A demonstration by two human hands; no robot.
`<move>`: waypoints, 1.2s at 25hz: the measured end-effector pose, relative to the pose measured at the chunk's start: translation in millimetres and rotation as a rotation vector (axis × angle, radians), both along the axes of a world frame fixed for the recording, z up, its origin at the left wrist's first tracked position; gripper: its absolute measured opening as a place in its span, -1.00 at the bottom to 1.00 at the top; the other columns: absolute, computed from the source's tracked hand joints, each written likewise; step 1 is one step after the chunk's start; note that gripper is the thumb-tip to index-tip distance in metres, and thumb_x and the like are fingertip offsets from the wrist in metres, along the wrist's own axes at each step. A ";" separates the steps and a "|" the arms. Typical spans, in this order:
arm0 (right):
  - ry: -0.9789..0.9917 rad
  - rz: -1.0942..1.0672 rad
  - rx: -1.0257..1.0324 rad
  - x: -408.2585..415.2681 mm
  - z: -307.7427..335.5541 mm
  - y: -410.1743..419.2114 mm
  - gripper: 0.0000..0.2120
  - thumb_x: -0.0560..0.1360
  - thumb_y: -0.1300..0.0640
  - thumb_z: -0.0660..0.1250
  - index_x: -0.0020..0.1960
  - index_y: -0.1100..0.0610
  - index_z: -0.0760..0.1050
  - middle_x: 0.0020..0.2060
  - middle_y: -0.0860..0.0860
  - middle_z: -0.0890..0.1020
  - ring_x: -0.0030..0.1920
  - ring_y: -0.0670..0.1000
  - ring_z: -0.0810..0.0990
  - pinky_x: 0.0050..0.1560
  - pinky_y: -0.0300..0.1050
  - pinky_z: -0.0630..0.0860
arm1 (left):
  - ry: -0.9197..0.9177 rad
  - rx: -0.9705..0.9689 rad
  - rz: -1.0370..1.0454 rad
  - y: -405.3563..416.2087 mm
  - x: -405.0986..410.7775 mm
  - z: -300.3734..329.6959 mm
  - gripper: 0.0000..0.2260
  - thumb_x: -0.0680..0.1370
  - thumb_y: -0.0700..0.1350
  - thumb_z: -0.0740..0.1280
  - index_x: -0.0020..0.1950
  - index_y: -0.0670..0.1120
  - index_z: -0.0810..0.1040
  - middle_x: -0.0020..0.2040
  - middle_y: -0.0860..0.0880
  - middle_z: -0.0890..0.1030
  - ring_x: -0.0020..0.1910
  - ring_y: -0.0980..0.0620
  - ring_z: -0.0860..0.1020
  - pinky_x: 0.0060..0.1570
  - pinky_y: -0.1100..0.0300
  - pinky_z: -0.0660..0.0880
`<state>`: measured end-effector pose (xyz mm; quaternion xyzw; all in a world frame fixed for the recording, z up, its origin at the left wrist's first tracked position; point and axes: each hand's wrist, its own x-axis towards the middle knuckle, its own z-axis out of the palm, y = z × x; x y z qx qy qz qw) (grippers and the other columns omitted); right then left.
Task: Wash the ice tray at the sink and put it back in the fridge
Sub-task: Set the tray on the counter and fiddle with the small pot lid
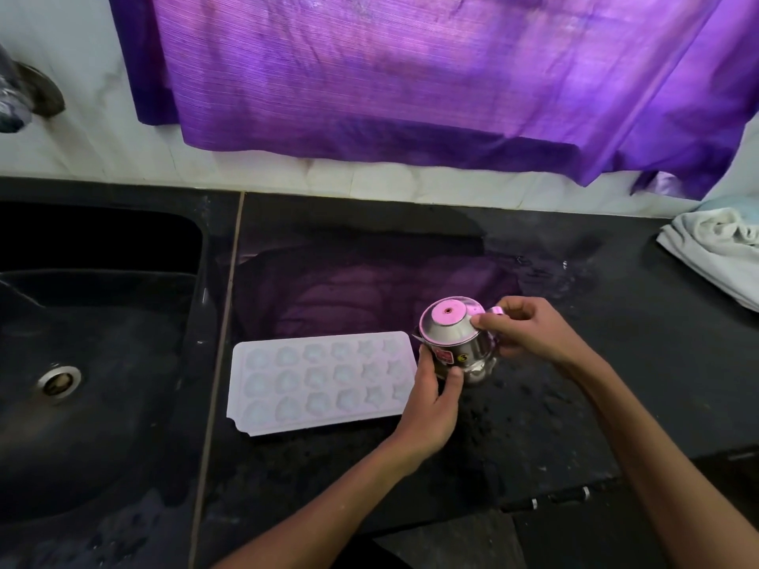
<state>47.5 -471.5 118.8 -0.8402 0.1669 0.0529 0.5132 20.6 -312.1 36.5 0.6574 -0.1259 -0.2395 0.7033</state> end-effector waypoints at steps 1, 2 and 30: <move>0.002 0.004 -0.010 1.3 0.5 0.9 -0.74 0.40 0.12 0.47 -0.33 0.13 0.42 -0.54 -0.09 0.46 -0.48 -0.13 0.45 -0.33 -0.21 0.47 | 0.007 0.000 0.001 0.8 0.0 1.0 -0.51 0.64 -0.06 0.09 0.53 0.04 -0.01 0.43 0.21 0.21 0.35 0.32 0.19 0.28 0.42 0.13; 0.005 0.007 -0.021 2.5 1.0 1.9 -0.75 0.40 0.11 0.48 -0.32 0.14 0.43 -0.53 -0.09 0.47 -0.47 -0.14 0.47 -0.31 -0.19 0.49 | 0.011 0.000 0.000 1.6 0.4 2.3 -0.52 0.64 -0.07 0.09 0.53 0.05 -0.01 0.42 0.22 0.21 0.34 0.34 0.18 0.26 0.44 0.13; 0.037 0.058 -0.120 9.1 14.6 7.2 -0.58 0.34 0.00 0.51 -0.12 0.37 0.53 -0.27 0.21 0.63 -0.26 0.09 0.58 -0.03 0.19 0.58 | 0.054 -0.014 0.024 4.4 5.8 4.0 -0.52 0.64 -0.02 0.07 0.54 0.05 0.00 0.49 0.15 0.20 0.42 0.22 0.18 0.36 0.31 0.14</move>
